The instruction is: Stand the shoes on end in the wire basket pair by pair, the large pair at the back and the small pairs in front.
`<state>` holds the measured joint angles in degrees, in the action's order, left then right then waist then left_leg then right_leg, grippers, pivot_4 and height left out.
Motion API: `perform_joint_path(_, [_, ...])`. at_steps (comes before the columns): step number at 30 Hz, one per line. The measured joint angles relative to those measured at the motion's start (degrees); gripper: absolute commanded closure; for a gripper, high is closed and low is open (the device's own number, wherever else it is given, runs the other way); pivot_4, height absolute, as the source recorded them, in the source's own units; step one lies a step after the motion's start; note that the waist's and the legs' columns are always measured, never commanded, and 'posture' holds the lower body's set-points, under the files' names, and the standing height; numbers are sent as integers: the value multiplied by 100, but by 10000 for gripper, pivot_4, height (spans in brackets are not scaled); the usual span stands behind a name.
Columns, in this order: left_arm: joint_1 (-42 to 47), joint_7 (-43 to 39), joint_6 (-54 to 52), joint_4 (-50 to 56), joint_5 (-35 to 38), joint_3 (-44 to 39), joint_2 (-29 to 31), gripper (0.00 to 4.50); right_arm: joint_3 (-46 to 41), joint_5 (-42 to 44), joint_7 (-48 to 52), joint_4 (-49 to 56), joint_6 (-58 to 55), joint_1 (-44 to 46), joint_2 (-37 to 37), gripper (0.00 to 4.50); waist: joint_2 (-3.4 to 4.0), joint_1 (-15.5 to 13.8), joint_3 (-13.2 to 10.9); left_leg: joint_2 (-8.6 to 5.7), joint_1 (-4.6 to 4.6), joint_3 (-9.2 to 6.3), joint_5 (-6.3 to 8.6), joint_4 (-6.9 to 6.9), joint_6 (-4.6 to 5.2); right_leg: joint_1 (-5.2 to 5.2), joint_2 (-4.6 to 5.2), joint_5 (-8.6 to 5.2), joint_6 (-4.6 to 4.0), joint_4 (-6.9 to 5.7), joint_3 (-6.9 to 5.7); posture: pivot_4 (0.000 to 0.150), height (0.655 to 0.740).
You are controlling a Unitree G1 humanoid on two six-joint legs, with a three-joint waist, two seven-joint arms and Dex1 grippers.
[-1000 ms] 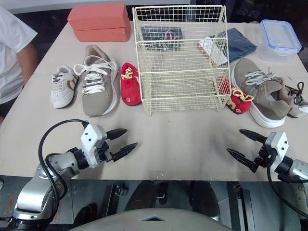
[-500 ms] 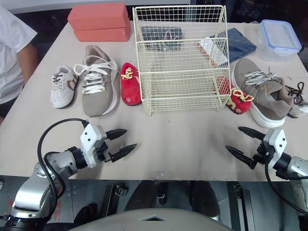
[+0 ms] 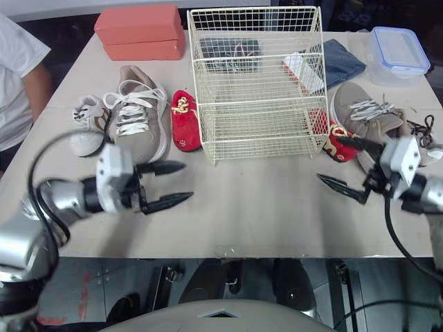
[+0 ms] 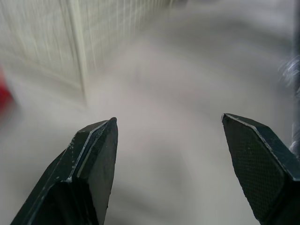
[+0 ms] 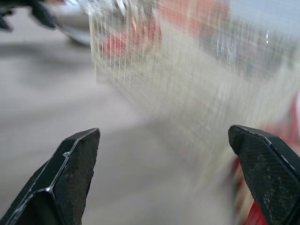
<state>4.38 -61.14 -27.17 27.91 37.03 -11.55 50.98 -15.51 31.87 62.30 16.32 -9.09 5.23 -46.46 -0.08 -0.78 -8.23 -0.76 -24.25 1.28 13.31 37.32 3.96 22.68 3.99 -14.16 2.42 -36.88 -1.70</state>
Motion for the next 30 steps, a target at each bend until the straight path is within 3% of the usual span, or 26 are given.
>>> perform_joint_path(2, [300, -208, -290, 3, 273, -113, 353, 6289, 620, -385, 188, -213, -1, 779, -140, 1436, -8, 16, -8, -3, -8, 2, 0, 0, -18, 8, -7, -7, 11, 4, 8, 1500, 7400])
perform_joint_path(9, [595, -109, -925, 76, 997, -675, 547, 6289, 2006, -1296, 809, -1085, 32, 2288, -174, 1436, -14, 12, -14, -3, -14, 1, 0, 8, -17, 9, -9, -8, 15, 2, 6, 1500, 7400])
perform_joint_path(12, [265, -130, -1075, 218, 1082, -1082, 731, 6289, 2401, -1671, 854, -1596, 47, 2700, -18, 10098, -15, 16, -16, -3, -14, 2, 0, 7, -18, 10, -8, -8, 15, 2, 7, 1500, 7400])
perform_joint_path(17, [-222, -111, -1263, 354, 1280, -1783, 768, 6289, 2722, -2123, 833, -2110, -13, 3126, 169, 33083, -16, 8, -17, -3, -14, 0, 0, 8, -19, 10, -4, -7, 14, 1, 6, 1500, 7400])
perform_joint_path(18, [-297, -116, -1270, 367, 1280, -1857, 769, 6289, 2703, -2190, 736, -2180, -15, 3185, 178, 36013, -16, 11, -17, -4, -12, 3, 0, 8, -19, 9, -3, -7, 15, 1, 9, 1500, 7400])
perform_joint_path(24, [-694, -129, -1282, 643, 1376, -2163, 718, 6289, 2689, -2351, 686, -2203, -349, 3415, 260, 36853, -18, 30, -17, -3, -12, -1, 1, 6, -22, 9, -2, -8, 13, 0, 6, 1500, 7400])
perform_joint_path(30, [-815, -292, -1031, 506, 1303, -2168, 686, 6289, 2698, -2351, 349, -1069, -1853, 3389, 294, 36882, -17, 3, -18, -4, -17, -2, 2, 5, -22, 14, 2, -8, 12, 0, 5, 1500, 7400])
